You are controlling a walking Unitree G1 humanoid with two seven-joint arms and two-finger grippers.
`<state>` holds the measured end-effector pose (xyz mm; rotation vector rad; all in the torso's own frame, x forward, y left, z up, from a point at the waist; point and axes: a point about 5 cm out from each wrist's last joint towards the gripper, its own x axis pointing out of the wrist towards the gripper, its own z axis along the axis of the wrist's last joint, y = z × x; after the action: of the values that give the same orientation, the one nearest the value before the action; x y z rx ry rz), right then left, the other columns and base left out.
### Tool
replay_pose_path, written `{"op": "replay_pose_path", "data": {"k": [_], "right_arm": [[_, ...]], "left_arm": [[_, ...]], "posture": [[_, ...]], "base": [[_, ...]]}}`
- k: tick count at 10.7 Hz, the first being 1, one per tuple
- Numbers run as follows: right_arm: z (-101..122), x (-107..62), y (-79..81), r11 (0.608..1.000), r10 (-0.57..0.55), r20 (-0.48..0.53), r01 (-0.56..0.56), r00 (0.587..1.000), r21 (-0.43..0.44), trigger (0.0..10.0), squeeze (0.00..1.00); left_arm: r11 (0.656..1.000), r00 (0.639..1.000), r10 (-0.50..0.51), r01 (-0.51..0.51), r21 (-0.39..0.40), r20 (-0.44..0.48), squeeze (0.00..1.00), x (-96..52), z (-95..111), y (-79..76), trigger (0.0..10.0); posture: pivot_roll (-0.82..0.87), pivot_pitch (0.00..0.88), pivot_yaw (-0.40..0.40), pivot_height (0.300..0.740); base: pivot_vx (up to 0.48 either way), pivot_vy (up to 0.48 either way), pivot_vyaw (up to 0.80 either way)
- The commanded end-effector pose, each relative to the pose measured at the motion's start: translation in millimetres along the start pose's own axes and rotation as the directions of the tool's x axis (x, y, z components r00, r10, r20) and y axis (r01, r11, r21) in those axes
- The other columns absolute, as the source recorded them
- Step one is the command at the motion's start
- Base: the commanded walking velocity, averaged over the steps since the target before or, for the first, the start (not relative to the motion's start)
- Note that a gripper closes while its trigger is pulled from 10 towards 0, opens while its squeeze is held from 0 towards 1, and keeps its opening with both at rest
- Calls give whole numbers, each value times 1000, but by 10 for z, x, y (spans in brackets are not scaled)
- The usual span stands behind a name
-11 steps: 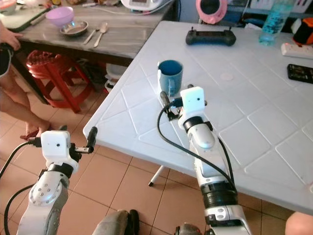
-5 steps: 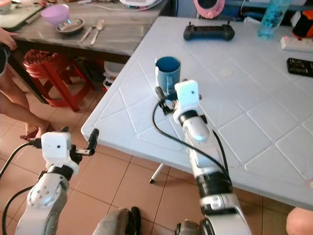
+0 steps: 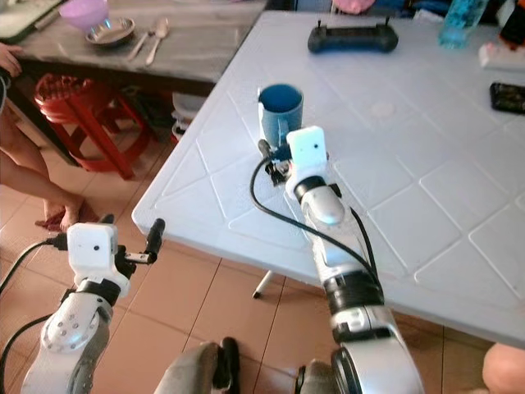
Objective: Setting the table
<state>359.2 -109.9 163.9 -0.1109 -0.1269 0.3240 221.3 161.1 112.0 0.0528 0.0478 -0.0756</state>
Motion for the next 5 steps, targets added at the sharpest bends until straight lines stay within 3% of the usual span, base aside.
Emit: {"op": "replay_pose_path", "data": {"k": [1, 5], "right_arm": [[48, 43, 39, 1000, 29, 21, -29, 999, 5, 0, 0], [95, 102, -72, 999, 31, 53, -31, 998, 11, 0, 0]], "left_arm": [[1000, 1000, -4, 4, 11, -11, 0, -32, -2, 30, 10000], [1000, 1000, -10, 10, 14, -16, 0, -32, 3, 40, 10000]], "posture": [[133, 210, 130, 740], [135, 208, 135, 740]], "base": [[0, 0, 0], [0, 0, 0]]}}
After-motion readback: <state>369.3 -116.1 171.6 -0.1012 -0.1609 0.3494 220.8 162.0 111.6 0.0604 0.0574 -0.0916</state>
